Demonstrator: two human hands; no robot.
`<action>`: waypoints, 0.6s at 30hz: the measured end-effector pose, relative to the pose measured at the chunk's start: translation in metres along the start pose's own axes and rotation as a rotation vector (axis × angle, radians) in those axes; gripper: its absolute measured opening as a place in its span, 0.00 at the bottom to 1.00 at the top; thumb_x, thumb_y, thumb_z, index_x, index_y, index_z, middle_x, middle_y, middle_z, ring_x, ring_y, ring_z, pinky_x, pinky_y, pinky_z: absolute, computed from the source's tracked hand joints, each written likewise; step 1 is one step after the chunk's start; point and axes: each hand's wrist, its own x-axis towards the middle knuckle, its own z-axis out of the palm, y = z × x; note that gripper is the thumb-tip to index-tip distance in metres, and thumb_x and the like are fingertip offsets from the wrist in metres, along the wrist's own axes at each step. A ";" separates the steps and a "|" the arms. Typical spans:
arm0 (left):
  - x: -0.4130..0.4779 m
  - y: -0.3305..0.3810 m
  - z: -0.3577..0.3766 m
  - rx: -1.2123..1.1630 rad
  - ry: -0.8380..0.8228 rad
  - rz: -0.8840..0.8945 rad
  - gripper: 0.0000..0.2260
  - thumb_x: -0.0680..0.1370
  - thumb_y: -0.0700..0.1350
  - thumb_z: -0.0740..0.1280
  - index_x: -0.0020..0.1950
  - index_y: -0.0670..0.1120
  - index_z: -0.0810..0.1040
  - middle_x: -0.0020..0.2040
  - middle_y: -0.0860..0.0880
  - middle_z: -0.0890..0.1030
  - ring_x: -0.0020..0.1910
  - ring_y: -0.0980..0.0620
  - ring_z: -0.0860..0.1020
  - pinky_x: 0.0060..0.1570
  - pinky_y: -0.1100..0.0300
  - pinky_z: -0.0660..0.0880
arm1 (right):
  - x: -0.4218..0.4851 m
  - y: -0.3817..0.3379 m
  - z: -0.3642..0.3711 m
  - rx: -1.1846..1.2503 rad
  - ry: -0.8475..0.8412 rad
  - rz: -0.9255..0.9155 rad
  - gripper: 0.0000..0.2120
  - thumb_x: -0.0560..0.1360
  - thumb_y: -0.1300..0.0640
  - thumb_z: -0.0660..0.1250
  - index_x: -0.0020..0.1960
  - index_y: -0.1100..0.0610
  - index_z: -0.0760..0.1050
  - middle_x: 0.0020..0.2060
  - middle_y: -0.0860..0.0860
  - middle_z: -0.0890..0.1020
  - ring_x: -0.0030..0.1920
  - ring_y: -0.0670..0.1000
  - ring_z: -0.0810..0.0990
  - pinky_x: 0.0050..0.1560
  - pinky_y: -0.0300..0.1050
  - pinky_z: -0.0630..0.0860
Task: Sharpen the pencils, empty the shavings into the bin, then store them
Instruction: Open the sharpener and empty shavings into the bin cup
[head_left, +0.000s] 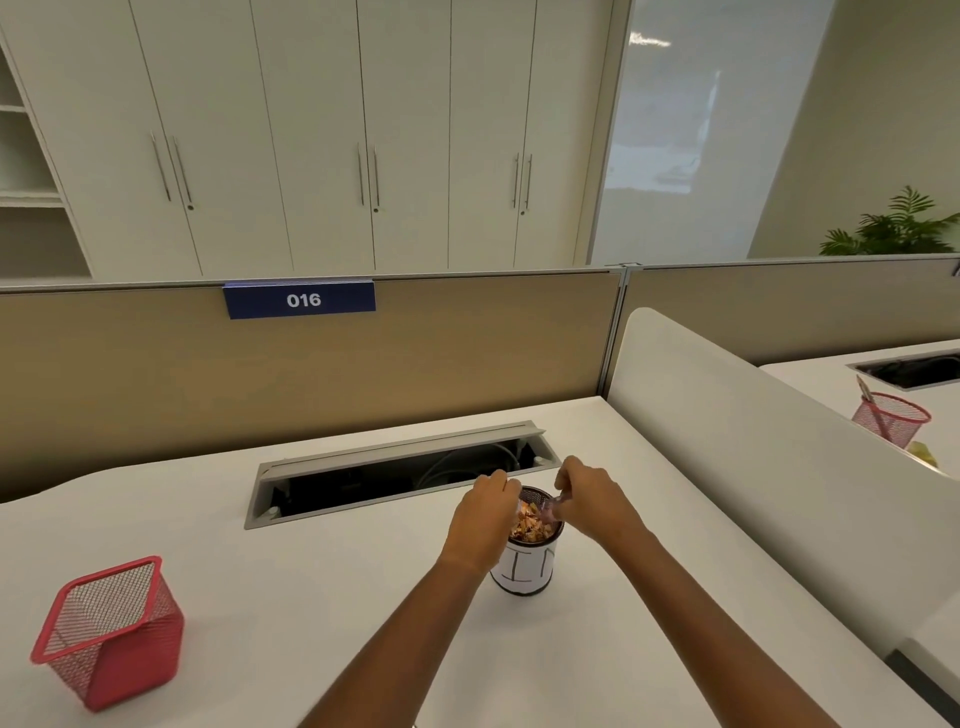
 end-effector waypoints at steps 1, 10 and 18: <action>0.000 -0.001 0.000 -0.014 0.006 -0.009 0.19 0.77 0.44 0.65 0.67 0.44 0.68 0.65 0.45 0.71 0.63 0.49 0.69 0.59 0.60 0.70 | 0.001 -0.002 -0.002 -0.007 0.009 0.001 0.14 0.73 0.60 0.70 0.56 0.62 0.73 0.54 0.59 0.80 0.47 0.53 0.77 0.41 0.38 0.69; -0.004 0.002 -0.015 -0.771 0.111 -0.381 0.13 0.77 0.39 0.63 0.60 0.38 0.74 0.59 0.40 0.77 0.58 0.45 0.75 0.51 0.61 0.70 | 0.013 -0.005 -0.011 0.075 -0.014 0.029 0.11 0.73 0.64 0.66 0.55 0.62 0.78 0.57 0.59 0.79 0.57 0.56 0.77 0.46 0.39 0.69; -0.009 0.004 -0.030 -1.716 0.022 -0.656 0.08 0.79 0.37 0.59 0.55 0.38 0.75 0.40 0.45 0.76 0.39 0.52 0.73 0.40 0.63 0.71 | 0.006 0.004 -0.008 0.278 0.079 0.078 0.13 0.72 0.63 0.68 0.56 0.63 0.77 0.57 0.60 0.80 0.57 0.56 0.77 0.47 0.40 0.72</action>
